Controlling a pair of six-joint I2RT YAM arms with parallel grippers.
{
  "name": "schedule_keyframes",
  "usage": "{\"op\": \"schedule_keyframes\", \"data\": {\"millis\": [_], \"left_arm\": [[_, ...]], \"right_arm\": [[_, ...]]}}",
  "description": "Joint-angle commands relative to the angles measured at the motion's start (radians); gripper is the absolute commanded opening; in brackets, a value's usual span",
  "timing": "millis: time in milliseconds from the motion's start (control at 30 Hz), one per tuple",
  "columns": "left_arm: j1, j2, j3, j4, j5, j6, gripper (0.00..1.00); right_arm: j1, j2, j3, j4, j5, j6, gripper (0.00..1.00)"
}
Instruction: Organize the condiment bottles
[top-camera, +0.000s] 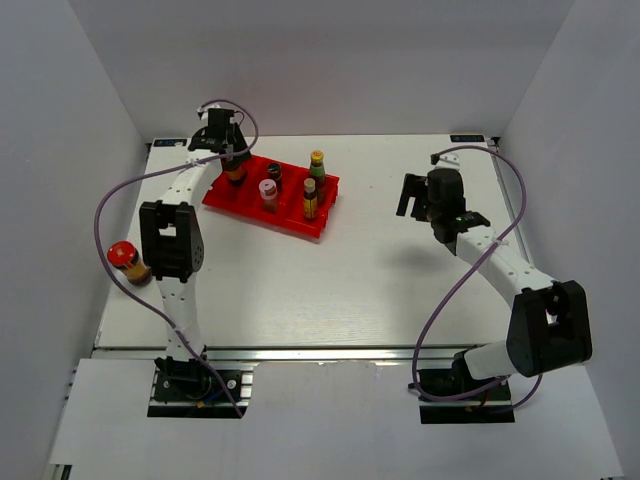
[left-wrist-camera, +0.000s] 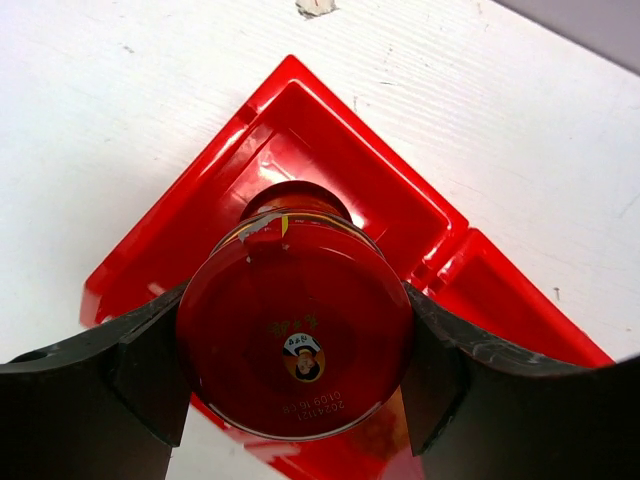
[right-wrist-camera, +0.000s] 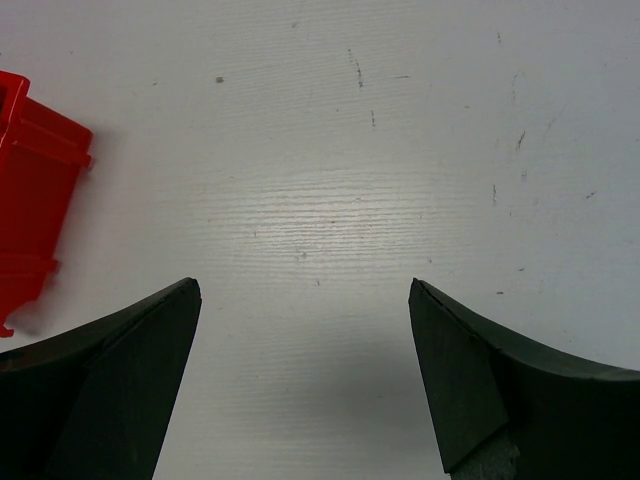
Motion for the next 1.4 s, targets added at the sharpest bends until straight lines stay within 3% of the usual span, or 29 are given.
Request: {"op": "schedule_keyframes", "data": {"millis": [0, 567, 667, 900, 1000, 1367], "left_arm": [[0.004, -0.016, 0.124, 0.063, 0.01, 0.029, 0.37], [0.004, 0.068, 0.149, 0.12, 0.006, 0.055, 0.4], [0.004, 0.082, 0.166, 0.115, 0.012, 0.052, 0.49], [0.004, 0.082, 0.169, 0.089, 0.015, 0.05, 0.87], [0.006, 0.065, 0.17, 0.097, 0.018, 0.053, 0.98], [0.006, 0.002, 0.27, 0.009, -0.002, 0.058, 0.98]], "right_arm": [[-0.005, 0.003, 0.013, 0.006, 0.025, -0.012, 0.89], [-0.005, 0.017, 0.019, -0.012, 0.039, -0.012, 0.89], [-0.005, 0.018, 0.02, -0.015, 0.042, -0.015, 0.89], [-0.005, 0.028, 0.025, -0.009, 0.03, -0.014, 0.89], [-0.005, 0.029, 0.025, -0.01, 0.03, -0.015, 0.89], [-0.005, 0.011, 0.026, -0.015, 0.051, -0.02, 0.89]]}}
